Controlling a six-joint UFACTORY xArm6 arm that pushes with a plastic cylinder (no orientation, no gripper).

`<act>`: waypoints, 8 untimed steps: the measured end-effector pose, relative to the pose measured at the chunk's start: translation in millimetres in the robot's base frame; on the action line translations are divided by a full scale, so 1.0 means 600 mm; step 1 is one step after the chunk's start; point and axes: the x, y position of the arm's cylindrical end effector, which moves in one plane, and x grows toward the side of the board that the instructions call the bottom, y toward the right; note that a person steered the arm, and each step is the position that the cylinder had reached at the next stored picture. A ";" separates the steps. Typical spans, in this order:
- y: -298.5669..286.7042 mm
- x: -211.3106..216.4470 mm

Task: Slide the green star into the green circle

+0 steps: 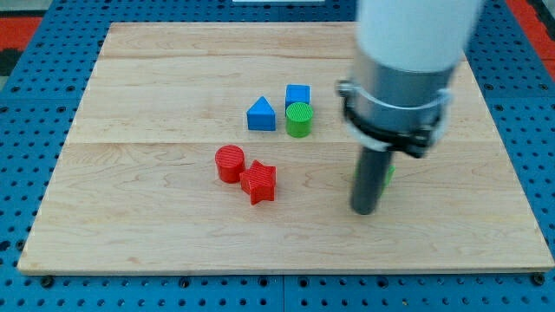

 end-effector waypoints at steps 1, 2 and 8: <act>0.041 -0.039; -0.051 -0.069; -0.166 -0.170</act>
